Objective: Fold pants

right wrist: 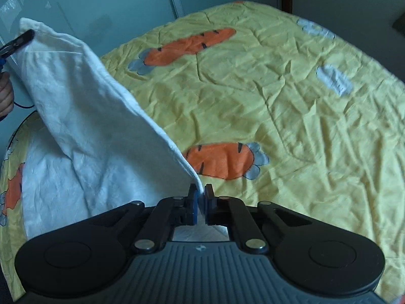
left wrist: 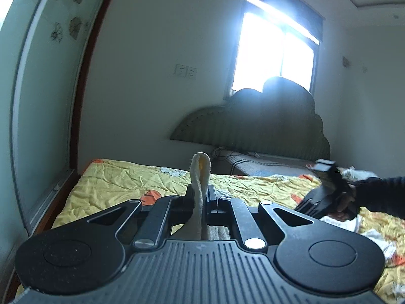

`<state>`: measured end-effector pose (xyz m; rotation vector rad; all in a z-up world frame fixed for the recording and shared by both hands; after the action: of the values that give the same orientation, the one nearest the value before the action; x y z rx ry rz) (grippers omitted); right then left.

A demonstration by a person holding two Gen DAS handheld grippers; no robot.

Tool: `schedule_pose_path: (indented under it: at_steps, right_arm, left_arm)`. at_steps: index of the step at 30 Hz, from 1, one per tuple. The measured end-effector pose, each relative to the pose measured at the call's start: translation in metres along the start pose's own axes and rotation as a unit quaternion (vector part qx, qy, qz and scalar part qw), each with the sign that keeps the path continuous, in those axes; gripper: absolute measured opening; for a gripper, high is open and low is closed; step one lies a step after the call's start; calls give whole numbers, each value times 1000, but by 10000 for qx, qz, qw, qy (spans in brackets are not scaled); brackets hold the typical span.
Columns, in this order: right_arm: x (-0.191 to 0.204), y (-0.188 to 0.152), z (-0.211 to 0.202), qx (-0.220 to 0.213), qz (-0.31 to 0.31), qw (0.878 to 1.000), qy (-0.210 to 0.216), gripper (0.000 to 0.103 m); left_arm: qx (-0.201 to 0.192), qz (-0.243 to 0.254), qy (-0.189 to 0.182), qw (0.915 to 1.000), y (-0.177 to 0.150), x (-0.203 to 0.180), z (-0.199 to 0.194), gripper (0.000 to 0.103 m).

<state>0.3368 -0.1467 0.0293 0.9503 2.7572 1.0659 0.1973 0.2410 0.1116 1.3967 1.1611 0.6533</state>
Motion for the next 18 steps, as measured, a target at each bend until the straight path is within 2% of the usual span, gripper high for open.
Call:
schedule_pose_path:
  at_steps: [4,7,8,9,11,13,18]
  right_arm:
    - [45,-12,-56,-504,-312,9979,-258,5]
    - [90,-45,-83,-723,-242,9971,-13,5]
    - [103,-58,-84,-731,-166,9972,38,5]
    - [112,-69,-82,-719,-89,9974,63,5]
    - [122,-86,-73,-650,54,9979,63,4]
    - [124,-91,-63,-648,229,9976,68,4]
    - [120,-88,-66,-849,348,9958,20,5]
  left_arm:
    - [-83,-358,34,9993,1,6,-17,9]
    - [-64,-918,-128,9957,-5,12,-37,10]
    - [-34,-1041,-120,9945,-10,13,-43,16]
    - [56,-1144,-30,9934,-18,15,-48,28]
    - [269,-1311,394,9902,-37,22,-56,53]
    - [455,-1629,732,9829,-53,29,-66,65]
    - [535,-2360,1155,9634,-63,28,-115,78]
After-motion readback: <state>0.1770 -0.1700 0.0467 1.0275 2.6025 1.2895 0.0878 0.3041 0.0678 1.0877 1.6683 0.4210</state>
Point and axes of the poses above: each gripper's, at about its wrist camera, not at the fingertips, and z roughly the way its jaws point, x to its left, y to its top, the point moved 4 cm from there along z, roughly the way its jaws point, and after that the axes turned 2 degrees about -z, right-handed, at the moved point
